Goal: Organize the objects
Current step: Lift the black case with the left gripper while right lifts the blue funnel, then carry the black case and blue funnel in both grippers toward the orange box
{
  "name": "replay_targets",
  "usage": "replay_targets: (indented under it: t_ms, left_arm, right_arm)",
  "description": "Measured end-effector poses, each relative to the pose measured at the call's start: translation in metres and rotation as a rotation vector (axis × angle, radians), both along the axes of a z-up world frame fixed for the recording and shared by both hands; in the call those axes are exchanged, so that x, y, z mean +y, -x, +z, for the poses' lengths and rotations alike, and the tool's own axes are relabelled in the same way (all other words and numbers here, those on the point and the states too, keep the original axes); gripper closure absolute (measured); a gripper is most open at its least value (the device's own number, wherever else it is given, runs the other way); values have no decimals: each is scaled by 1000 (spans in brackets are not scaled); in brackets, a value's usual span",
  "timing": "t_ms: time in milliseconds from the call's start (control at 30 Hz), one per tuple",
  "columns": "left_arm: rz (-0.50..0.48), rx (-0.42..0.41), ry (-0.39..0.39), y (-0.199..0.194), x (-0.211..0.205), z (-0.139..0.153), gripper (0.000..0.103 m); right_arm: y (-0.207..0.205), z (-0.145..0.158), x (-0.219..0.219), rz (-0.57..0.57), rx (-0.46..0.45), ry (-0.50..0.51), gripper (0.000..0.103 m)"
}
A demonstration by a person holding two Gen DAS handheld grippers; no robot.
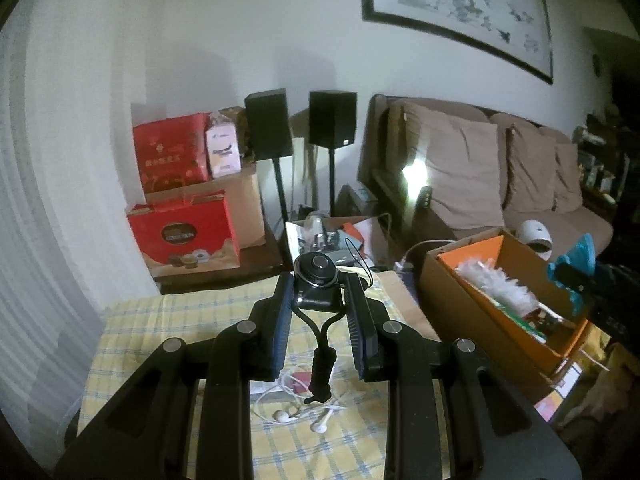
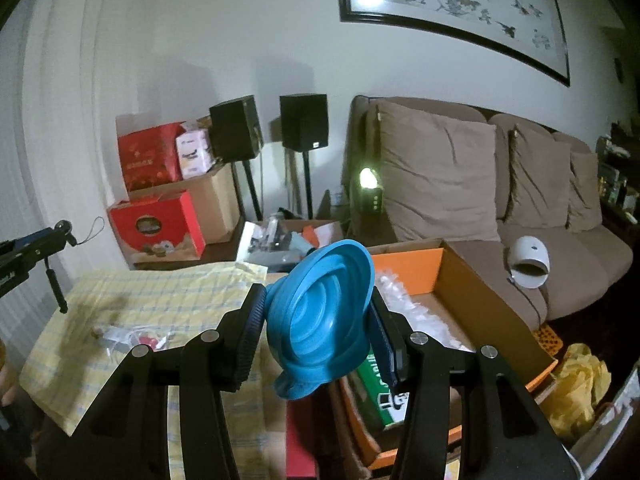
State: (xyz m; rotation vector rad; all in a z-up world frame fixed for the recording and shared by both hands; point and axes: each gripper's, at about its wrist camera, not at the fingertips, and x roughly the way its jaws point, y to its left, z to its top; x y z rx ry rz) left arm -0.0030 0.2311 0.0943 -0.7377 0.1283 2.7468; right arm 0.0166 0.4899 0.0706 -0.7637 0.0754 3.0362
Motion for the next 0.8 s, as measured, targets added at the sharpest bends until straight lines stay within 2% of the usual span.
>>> replay_targets:
  t_ms: [267,800]
  left_arm:
    - [-50,17,11,-13,20,6,79]
    - [-70,9,-5,-15,28,9,79]
  right_arm:
    - [-7,8,13,-19,25,16,53]
    - [-14,16,33,-58,51,30,53]
